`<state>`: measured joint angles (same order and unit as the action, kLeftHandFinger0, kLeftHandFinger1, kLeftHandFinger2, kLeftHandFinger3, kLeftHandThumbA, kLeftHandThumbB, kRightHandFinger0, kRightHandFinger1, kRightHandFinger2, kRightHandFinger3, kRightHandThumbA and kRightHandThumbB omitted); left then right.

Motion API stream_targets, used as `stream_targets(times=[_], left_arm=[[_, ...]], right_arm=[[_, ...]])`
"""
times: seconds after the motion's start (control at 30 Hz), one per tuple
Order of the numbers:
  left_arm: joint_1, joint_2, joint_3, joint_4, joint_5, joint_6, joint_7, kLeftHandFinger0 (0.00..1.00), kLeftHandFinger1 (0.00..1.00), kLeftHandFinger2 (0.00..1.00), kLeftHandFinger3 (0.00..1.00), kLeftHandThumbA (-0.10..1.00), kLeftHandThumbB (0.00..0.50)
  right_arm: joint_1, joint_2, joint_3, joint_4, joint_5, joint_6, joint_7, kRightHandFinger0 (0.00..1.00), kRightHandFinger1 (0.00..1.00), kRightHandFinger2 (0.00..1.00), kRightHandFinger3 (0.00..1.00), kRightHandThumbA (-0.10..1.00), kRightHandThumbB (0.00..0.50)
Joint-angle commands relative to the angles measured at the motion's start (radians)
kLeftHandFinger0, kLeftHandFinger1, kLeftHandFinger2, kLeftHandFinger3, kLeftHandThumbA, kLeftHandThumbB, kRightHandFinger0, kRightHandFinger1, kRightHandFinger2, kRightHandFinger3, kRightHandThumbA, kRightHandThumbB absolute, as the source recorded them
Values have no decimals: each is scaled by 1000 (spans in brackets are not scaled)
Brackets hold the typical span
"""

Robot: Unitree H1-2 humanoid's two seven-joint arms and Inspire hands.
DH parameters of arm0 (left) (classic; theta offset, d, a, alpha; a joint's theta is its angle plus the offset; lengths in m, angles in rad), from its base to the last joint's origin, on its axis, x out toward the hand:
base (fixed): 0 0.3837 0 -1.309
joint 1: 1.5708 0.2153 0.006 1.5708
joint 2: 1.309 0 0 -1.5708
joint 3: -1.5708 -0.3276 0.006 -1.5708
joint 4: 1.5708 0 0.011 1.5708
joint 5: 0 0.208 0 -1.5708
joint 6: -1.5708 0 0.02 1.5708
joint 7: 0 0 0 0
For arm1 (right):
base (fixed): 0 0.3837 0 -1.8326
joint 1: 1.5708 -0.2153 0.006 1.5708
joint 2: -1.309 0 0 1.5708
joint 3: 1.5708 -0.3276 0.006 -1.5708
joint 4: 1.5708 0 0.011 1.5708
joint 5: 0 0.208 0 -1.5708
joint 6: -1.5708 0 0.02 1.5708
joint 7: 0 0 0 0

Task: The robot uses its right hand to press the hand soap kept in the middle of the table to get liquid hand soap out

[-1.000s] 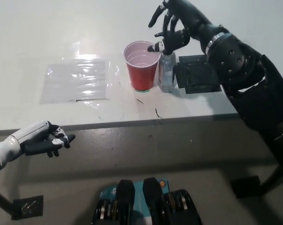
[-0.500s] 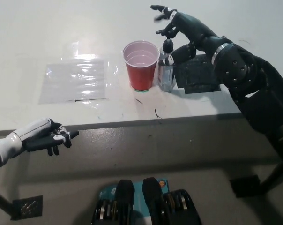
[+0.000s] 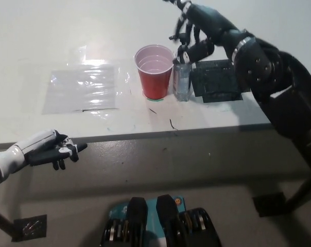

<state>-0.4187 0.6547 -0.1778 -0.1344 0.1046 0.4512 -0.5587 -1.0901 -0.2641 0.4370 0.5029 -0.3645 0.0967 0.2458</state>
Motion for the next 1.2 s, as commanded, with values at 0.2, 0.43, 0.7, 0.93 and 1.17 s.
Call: stream_targets(times=[0.2, 0.43, 0.7, 0.93, 1.17], left_arm=[[-24, 33, 17, -14, 13, 19, -17, 401, 370, 484, 608, 764, 140], [-28, 31, 20, -11, 8, 19, -22, 440, 403, 511, 610, 779, 153], [-21, 29, 26, -17, -5, 19, -22, 403, 363, 471, 588, 775, 142], [-28, 34, 24, -39, 10, 19, -30, 474, 421, 528, 614, 767, 92], [-35, 40, 16, -33, 13, 19, -41, 435, 385, 498, 623, 824, 141]], right_arm=[[-135, 24, -31, -36, -25, 2, 38, 152, 469, 646, 1000, 1000, 379], [-145, 30, -32, -11, -50, -18, 24, 127, 458, 658, 1000, 1000, 378], [-78, 24, 26, 43, -146, -63, -27, 1000, 1000, 1000, 1000, 1000, 403], [-44, 18, 22, 131, -163, -114, -58, 1000, 1000, 1000, 1000, 1000, 371], [-32, 28, 45, 203, -199, -143, -71, 1000, 1000, 1000, 1000, 1000, 392]])
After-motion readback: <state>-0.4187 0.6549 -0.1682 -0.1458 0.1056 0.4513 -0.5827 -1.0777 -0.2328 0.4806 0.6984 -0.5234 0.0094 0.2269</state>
